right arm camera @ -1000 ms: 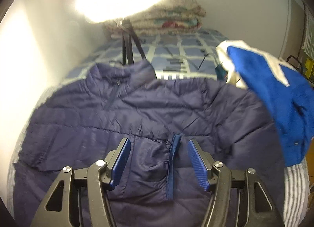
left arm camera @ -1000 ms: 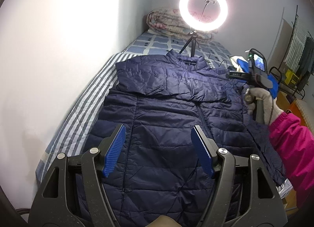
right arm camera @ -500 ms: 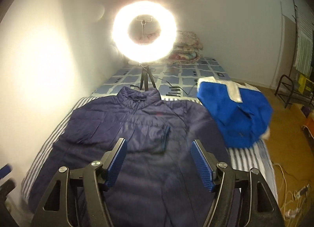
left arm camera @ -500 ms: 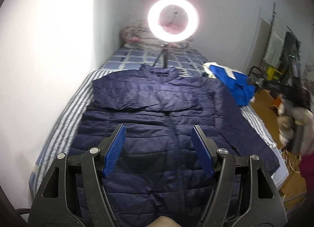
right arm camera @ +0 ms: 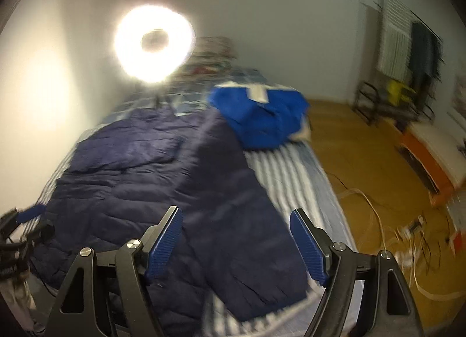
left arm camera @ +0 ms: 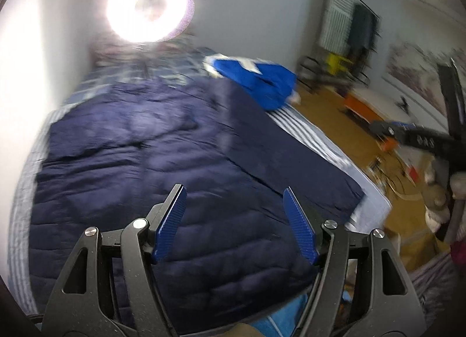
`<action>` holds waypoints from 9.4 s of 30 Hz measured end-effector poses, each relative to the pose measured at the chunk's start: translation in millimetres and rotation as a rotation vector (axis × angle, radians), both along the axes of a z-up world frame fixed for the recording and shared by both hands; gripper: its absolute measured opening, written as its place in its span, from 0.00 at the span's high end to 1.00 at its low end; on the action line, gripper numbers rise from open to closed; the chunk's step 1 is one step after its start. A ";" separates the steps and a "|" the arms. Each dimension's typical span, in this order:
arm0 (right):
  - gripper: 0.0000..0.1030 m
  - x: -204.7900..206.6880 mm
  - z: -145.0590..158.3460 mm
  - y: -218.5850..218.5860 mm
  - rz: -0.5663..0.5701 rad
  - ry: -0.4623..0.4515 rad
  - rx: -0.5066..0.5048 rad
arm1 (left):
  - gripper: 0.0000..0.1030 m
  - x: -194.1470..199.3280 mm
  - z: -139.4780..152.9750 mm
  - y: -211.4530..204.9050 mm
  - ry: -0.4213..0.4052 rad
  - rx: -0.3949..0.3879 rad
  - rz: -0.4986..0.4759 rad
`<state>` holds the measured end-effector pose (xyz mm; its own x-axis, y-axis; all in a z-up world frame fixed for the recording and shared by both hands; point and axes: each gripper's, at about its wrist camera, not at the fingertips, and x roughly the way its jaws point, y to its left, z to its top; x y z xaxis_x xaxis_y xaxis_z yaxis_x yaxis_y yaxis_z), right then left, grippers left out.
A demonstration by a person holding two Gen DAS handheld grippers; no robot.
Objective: Fold large clothes
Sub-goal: 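Move the left tool to the jacket's opposite side edge and grasp it, then fold the held side toward the jacket center, then open the left tool, then grasp the jacket hem with the left tool while the right tool grasps it too, then lift the hem with both tools and fold it toward the collar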
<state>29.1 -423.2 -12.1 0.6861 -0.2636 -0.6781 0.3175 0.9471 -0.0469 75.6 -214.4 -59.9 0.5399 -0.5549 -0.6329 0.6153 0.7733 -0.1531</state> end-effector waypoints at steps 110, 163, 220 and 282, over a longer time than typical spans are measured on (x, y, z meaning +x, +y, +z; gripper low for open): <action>0.19 98.0 -54.6 48.8 0.098 0.164 0.179 | 0.94 466.1 -118.3 158.5 0.192 0.038 0.507; 0.23 31.2 -104.0 22.5 0.196 0.213 0.194 | 0.37 96.3 -110.7 355.6 0.514 -0.024 0.563; 0.98 64.5 -59.0 10.6 0.284 0.082 0.391 | 0.96 160.2 -43.7 320.1 0.367 -0.172 0.560; 0.50 231.4 -165.4 -39.2 0.317 0.186 0.247 | 0.87 303.6 -147.3 274.7 0.324 0.085 0.455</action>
